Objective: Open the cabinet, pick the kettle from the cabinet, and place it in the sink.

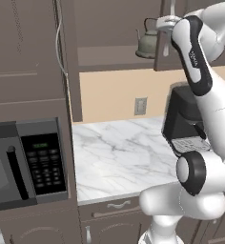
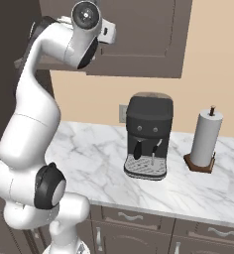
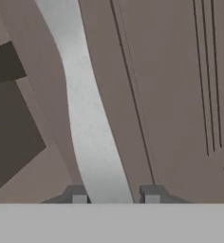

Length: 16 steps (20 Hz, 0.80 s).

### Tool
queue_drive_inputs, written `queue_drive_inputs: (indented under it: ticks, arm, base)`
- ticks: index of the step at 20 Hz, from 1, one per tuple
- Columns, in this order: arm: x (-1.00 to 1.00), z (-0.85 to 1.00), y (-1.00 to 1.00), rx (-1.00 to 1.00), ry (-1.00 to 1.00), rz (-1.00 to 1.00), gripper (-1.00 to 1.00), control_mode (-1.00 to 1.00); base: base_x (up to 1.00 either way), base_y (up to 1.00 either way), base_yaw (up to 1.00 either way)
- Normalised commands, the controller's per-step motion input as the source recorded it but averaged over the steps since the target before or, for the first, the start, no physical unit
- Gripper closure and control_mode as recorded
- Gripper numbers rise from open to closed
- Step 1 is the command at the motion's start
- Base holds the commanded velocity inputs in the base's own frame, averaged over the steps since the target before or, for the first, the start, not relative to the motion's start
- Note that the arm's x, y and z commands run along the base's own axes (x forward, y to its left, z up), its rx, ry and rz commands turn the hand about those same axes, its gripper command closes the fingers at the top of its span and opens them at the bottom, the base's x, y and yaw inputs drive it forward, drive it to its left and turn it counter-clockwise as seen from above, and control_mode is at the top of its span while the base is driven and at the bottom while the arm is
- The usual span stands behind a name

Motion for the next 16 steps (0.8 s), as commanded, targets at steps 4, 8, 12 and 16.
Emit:
queue_drive_inputs:
  ticks: [4, 8, 12, 16]
  arm:
    - [-0.54, 0.0, -0.07, -0.01, 0.0, 0.26, 1.0, -1.0]
    - [-0.69, 0.01, -0.12, -0.02, -0.01, 0.25, 1.0, -1.0]
    - [-0.75, 0.03, -0.2, -0.03, -0.04, 0.21, 1.0, -1.0]
    - [-0.75, 0.07, -0.27, -0.04, -0.05, 0.18, 1.0, -1.0]
  base:
    - [0.0, 0.0, 0.0]
    - [0.0, 0.0, 0.0]
    - [0.0, 0.0, 0.0]
    - [0.0, 0.0, 0.0]
